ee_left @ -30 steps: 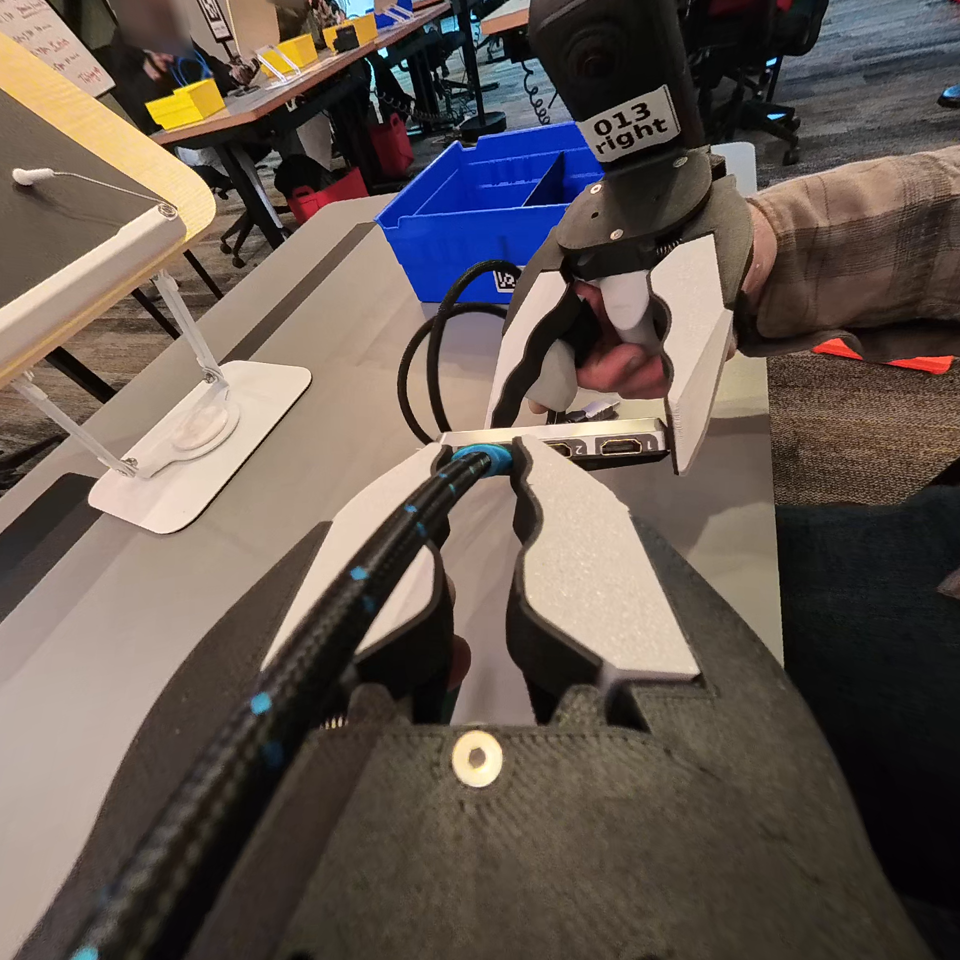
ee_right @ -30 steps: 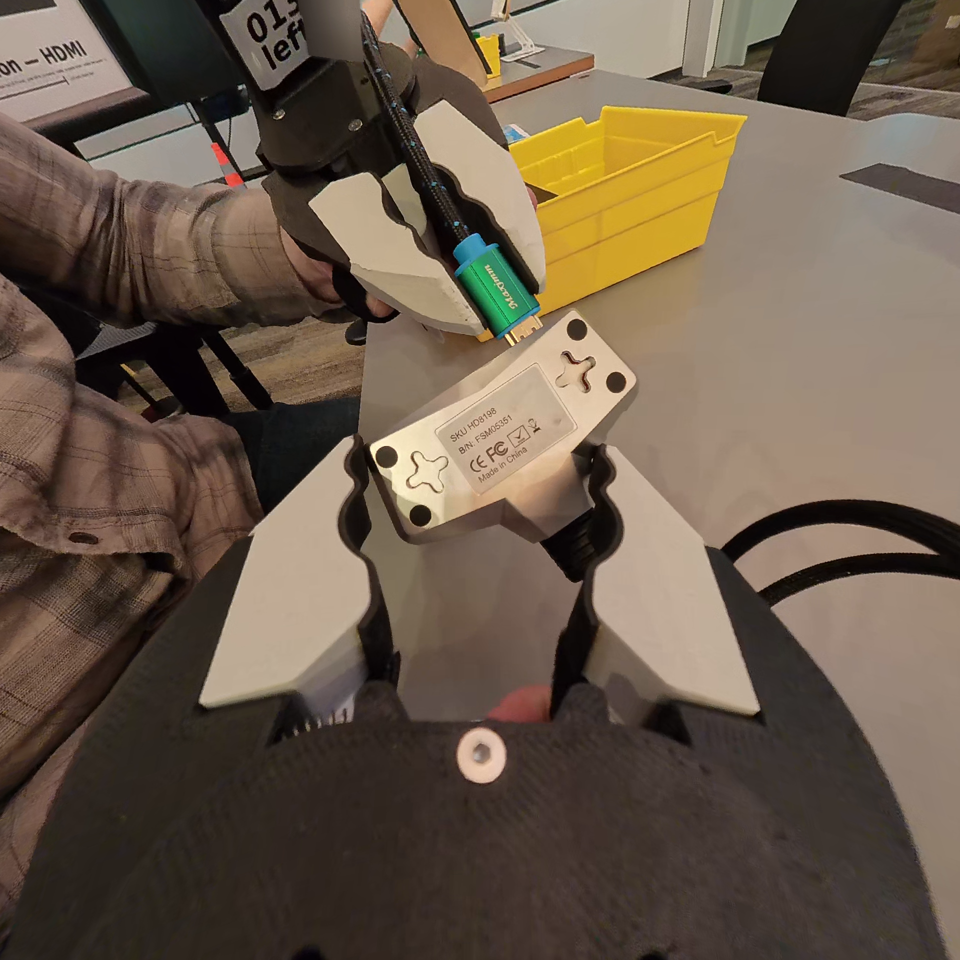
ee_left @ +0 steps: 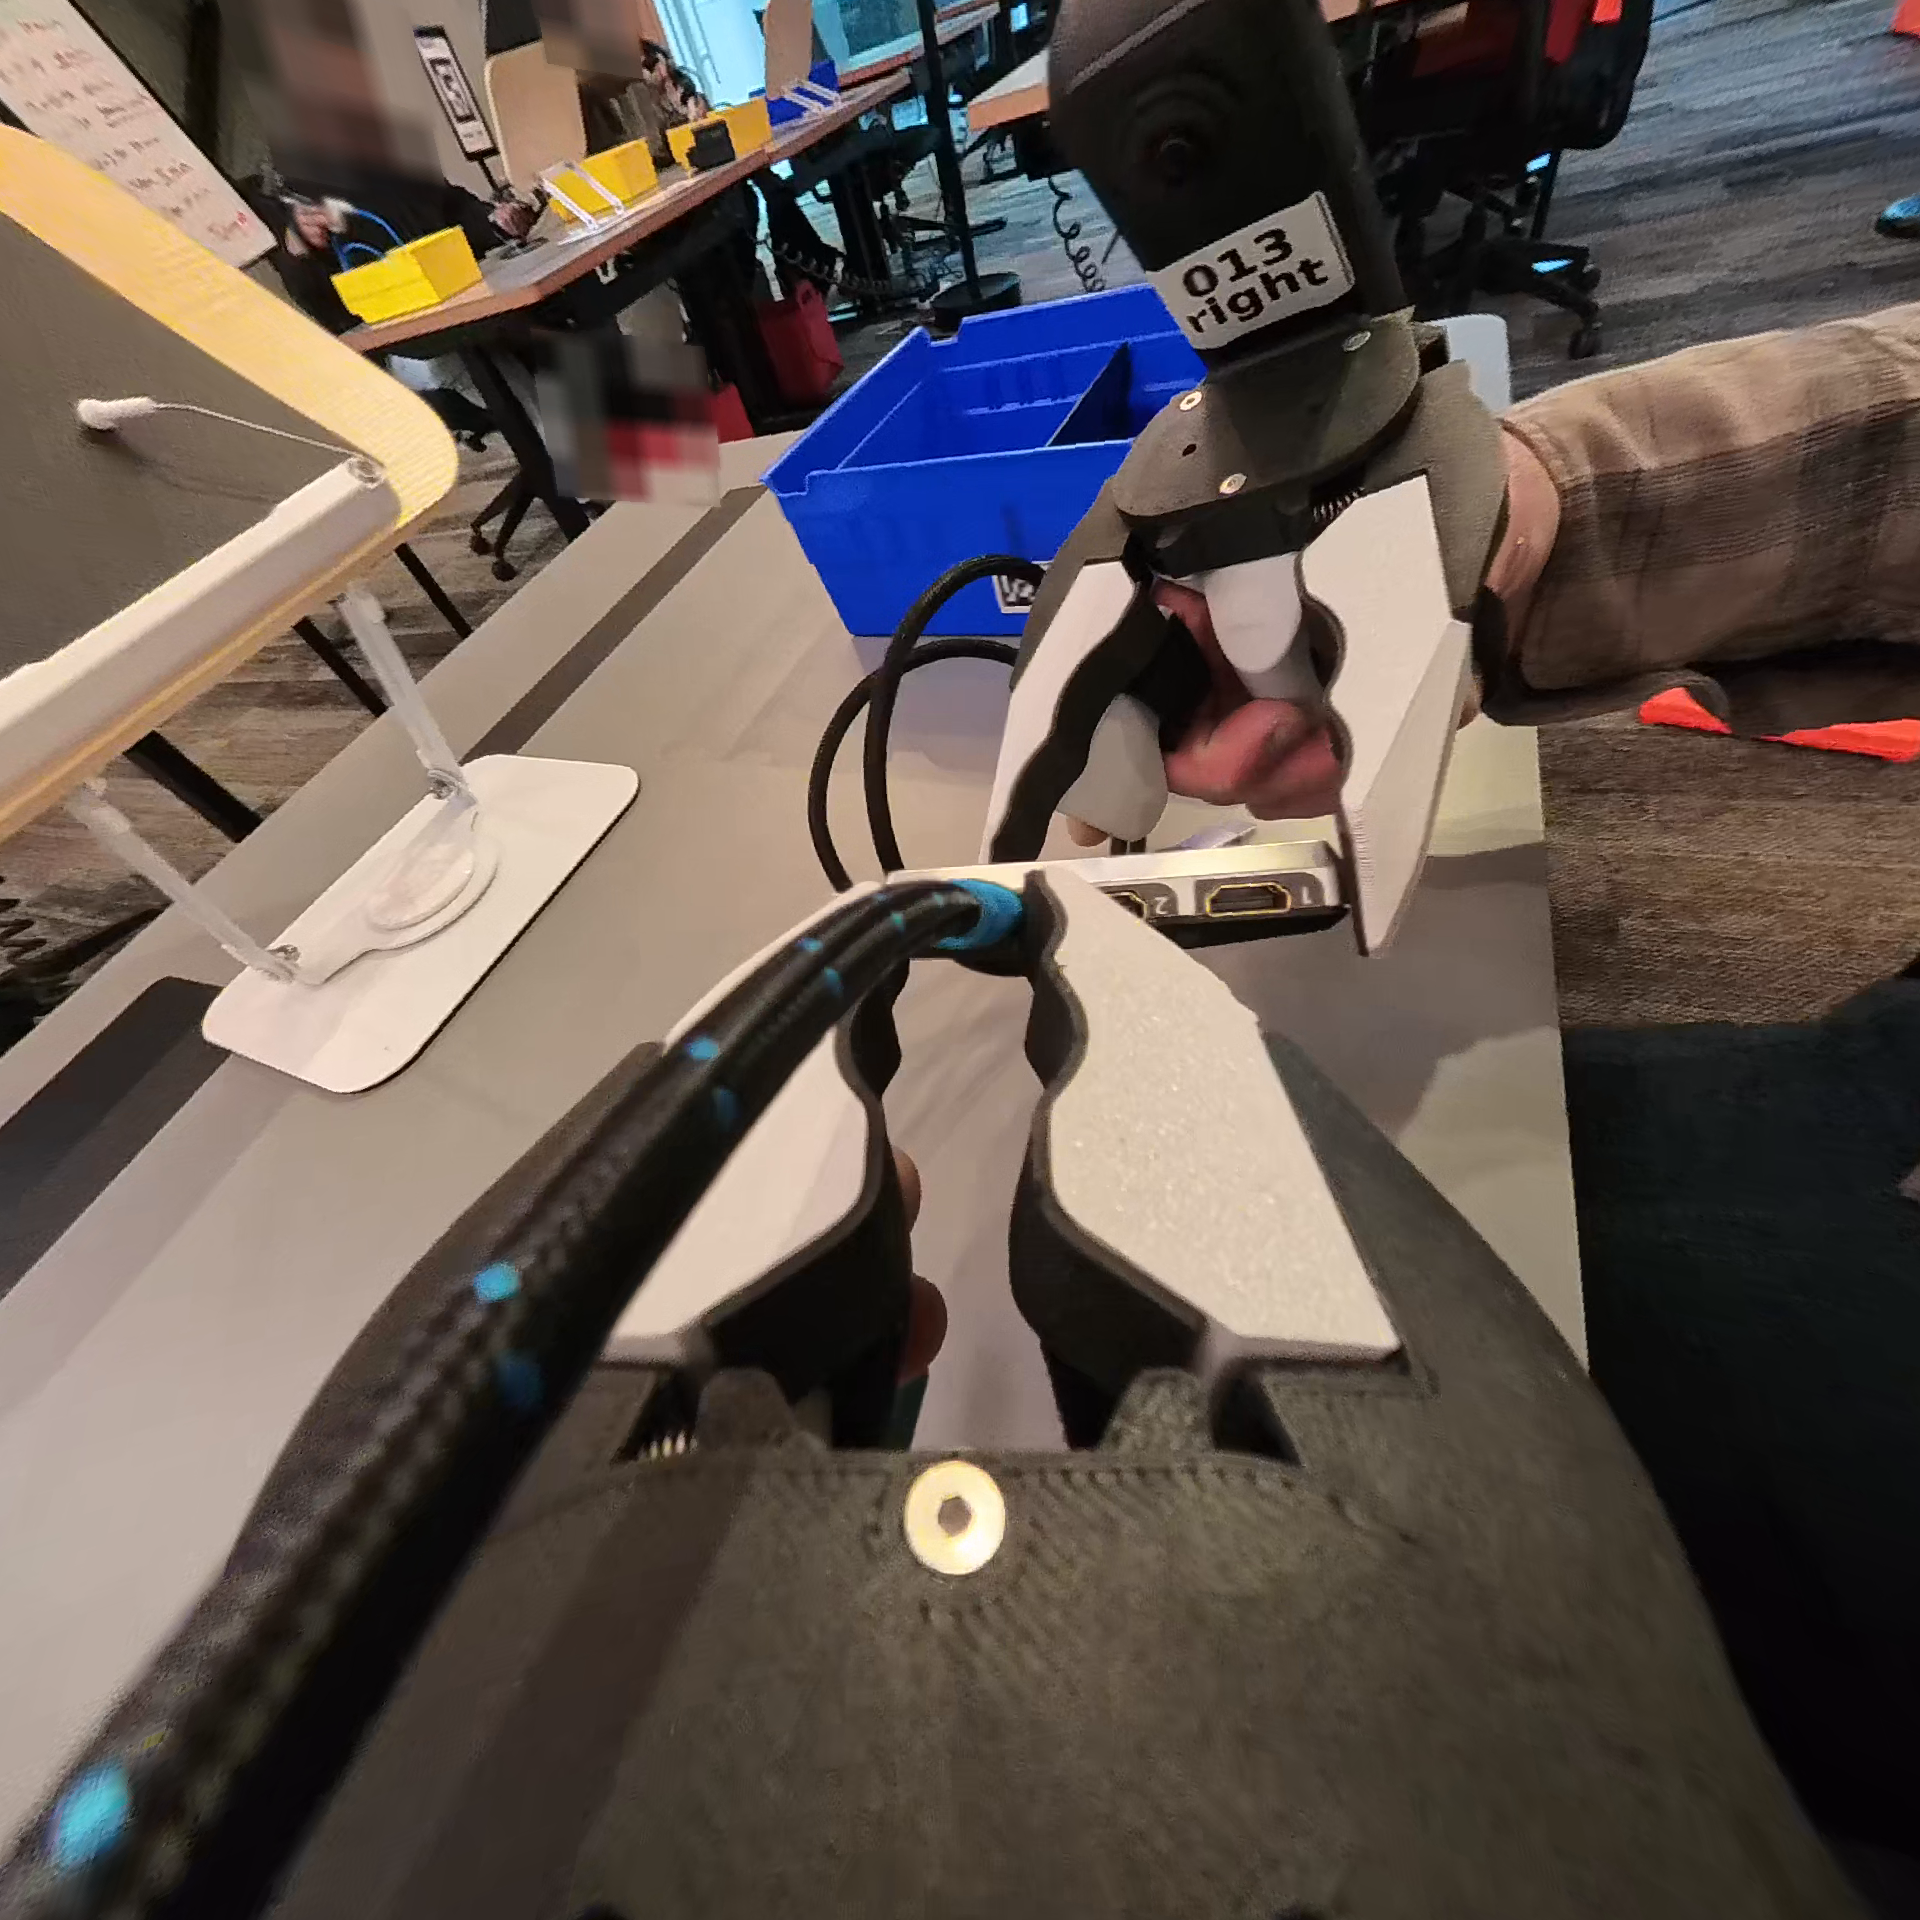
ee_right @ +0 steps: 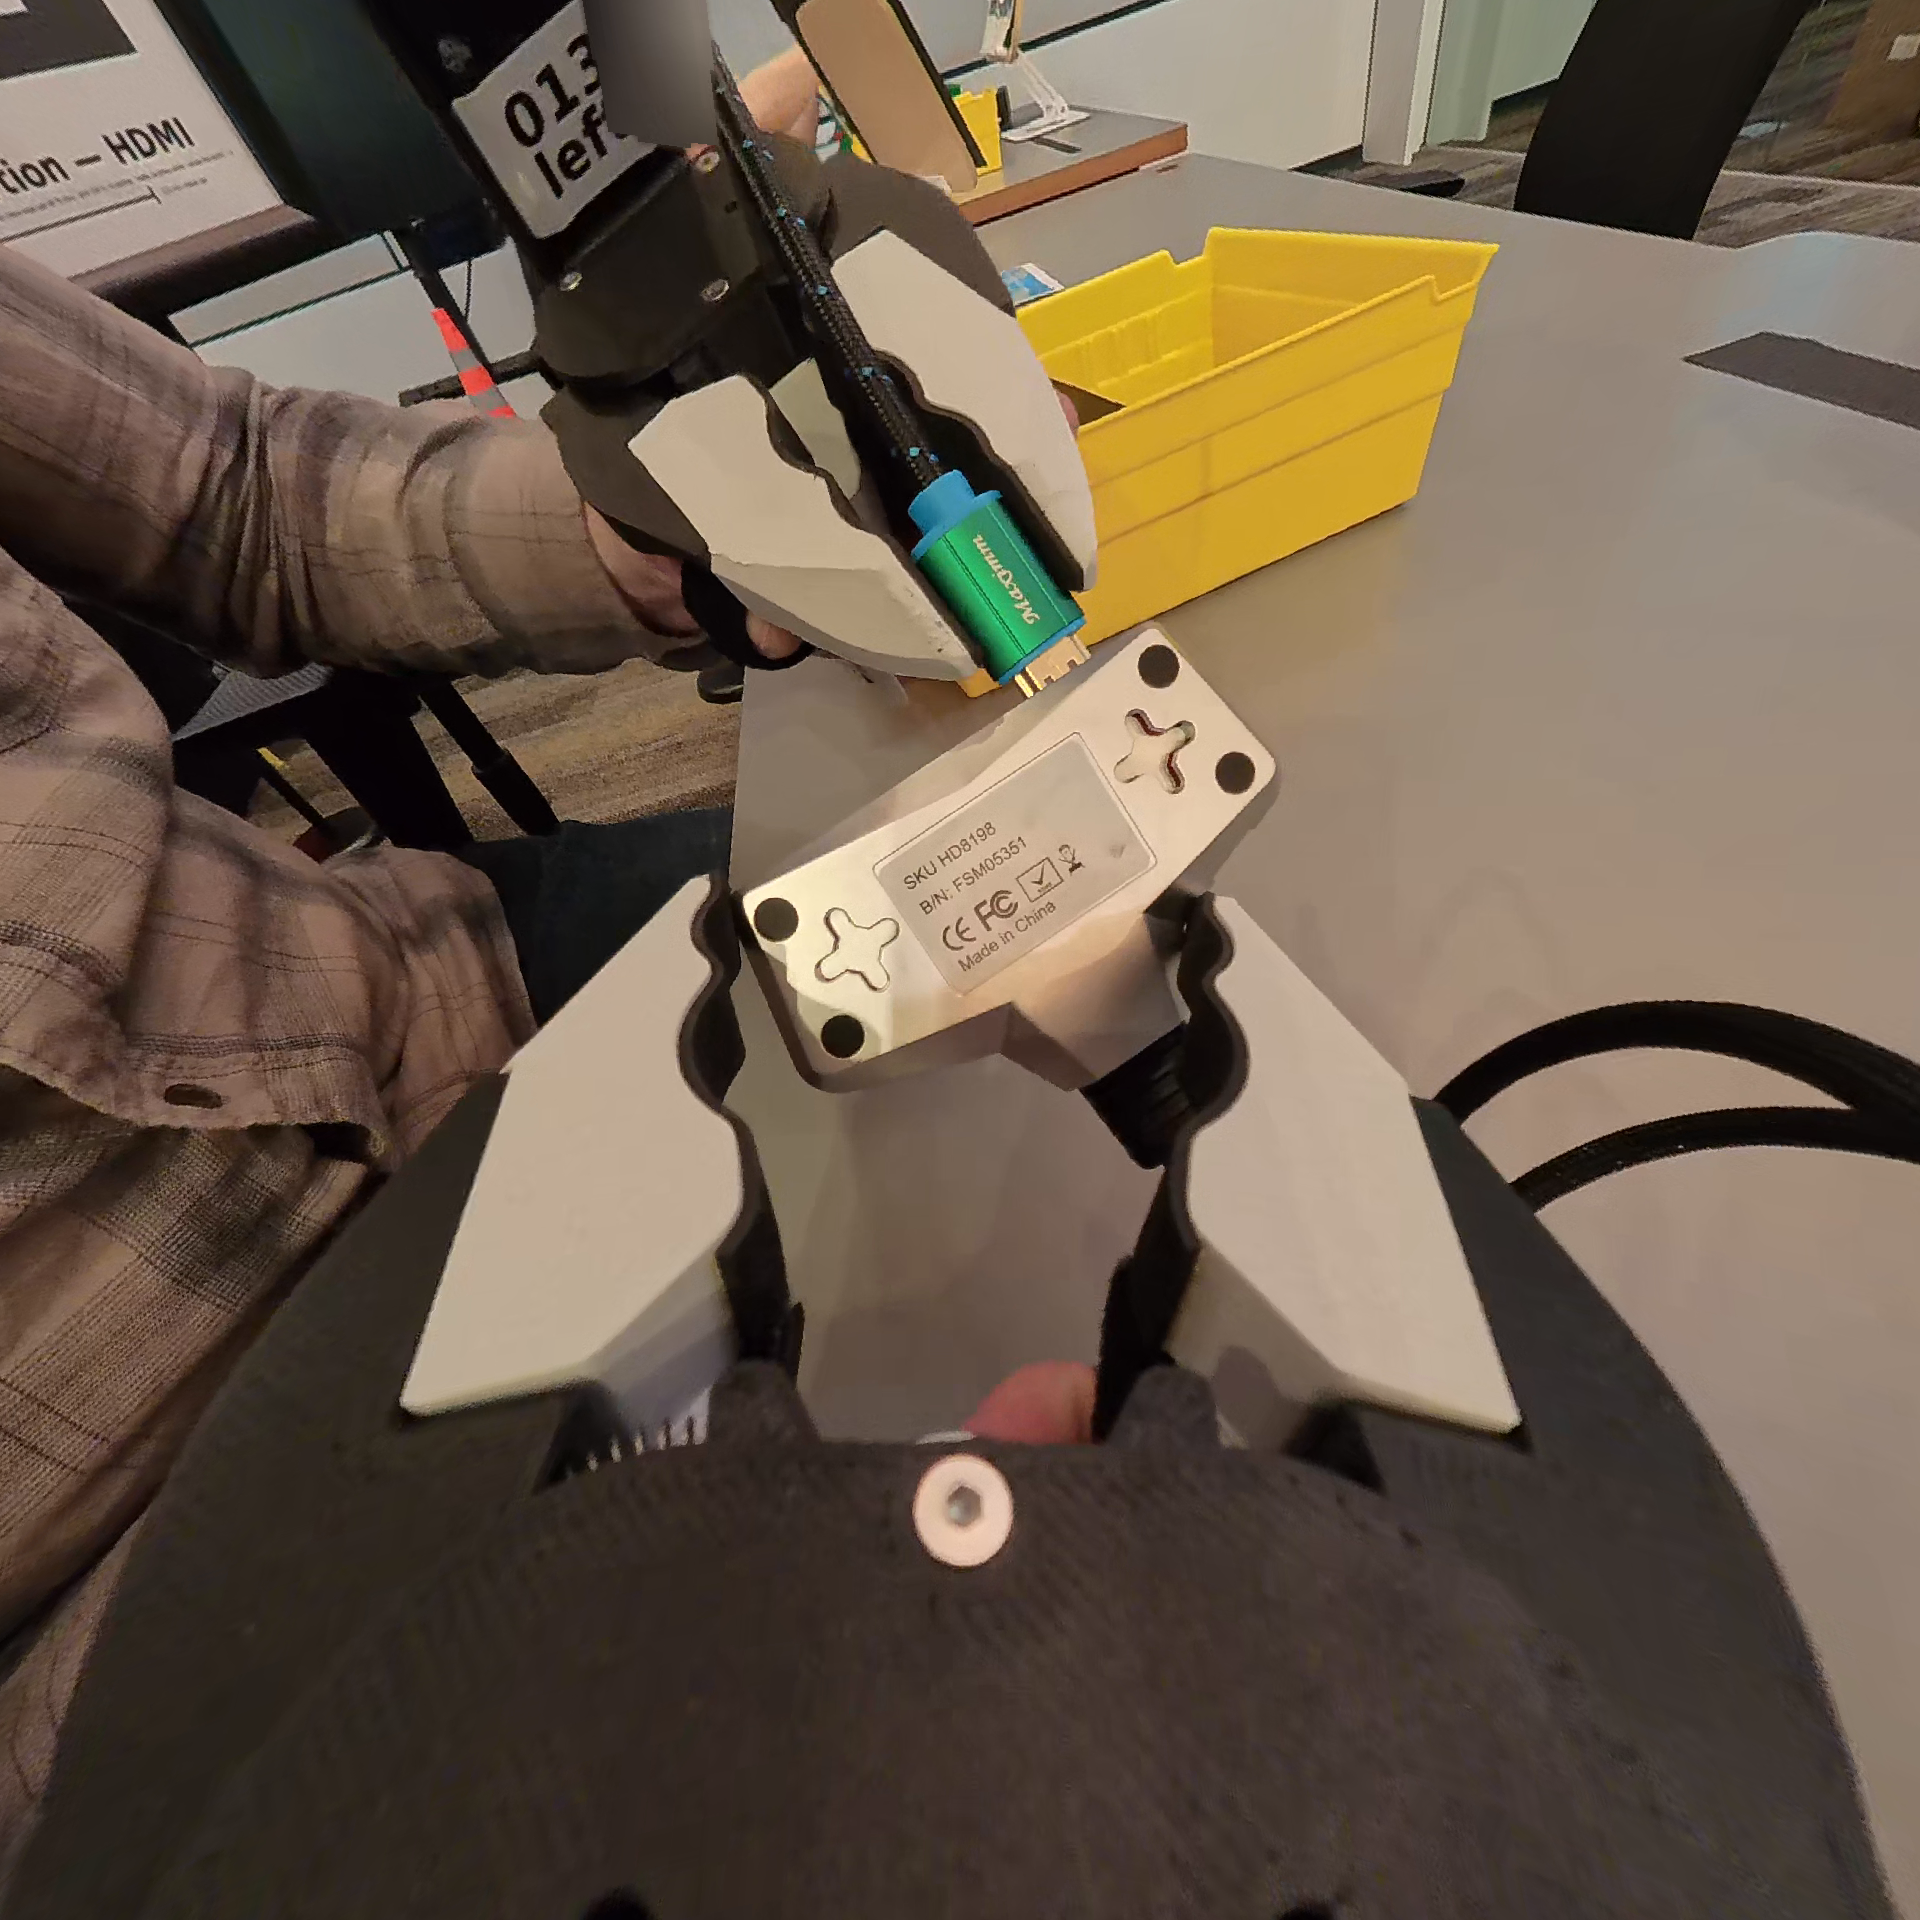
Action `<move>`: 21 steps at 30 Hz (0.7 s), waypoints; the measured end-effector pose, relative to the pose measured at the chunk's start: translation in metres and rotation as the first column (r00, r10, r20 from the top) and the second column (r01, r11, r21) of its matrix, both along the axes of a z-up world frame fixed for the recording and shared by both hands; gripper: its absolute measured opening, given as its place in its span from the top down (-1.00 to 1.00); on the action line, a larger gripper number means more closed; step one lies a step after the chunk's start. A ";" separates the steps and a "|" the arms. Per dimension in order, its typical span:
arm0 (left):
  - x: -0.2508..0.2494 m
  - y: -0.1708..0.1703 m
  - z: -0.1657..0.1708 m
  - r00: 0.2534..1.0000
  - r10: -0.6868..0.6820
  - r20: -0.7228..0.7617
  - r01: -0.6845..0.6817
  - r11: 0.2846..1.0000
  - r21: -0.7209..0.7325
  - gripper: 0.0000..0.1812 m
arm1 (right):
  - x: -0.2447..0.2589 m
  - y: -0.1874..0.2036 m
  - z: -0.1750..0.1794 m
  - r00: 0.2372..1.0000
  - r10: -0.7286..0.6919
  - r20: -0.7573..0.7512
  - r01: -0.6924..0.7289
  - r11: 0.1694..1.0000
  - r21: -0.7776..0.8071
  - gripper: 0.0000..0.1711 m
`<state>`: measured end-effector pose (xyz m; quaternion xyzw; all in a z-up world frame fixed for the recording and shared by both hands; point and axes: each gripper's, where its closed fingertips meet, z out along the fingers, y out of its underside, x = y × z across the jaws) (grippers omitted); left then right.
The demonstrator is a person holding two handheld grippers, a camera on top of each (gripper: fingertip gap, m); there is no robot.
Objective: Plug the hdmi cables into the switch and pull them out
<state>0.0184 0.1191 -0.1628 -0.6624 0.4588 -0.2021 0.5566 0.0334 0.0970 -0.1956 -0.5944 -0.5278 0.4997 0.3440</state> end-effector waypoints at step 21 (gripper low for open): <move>0.002 0.001 0.006 0.999 -0.017 -0.027 0.018 0.999 0.045 0.77 | -0.002 0.001 0.001 1.000 0.003 -0.019 -0.004 1.000 -0.012 0.01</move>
